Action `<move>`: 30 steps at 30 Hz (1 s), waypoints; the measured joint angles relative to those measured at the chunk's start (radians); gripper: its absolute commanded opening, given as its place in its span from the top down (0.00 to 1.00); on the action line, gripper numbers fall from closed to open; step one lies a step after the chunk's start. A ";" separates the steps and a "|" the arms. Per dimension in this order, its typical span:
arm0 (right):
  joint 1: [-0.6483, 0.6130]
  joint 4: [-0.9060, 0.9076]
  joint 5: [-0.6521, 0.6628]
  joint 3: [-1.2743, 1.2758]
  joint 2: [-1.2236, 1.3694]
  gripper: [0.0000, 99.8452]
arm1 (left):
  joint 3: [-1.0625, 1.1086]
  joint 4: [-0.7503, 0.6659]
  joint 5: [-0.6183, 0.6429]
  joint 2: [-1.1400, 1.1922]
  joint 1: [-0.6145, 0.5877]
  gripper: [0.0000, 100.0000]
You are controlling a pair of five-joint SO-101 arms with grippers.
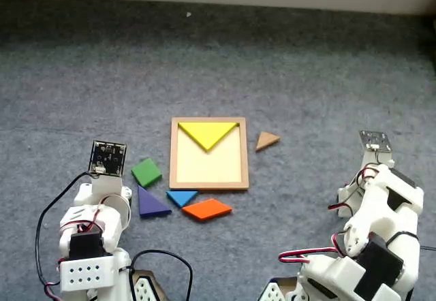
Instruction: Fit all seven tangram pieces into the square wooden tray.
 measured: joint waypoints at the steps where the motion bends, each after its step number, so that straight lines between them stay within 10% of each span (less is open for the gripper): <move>1: 0.000 0.000 0.000 0.000 0.000 0.80 | 0.000 0.000 0.000 0.000 0.000 0.96; 30: -0.118 0.095 -0.043 0.025 -0.334 0.83 | 0.000 0.000 0.000 0.000 0.000 0.96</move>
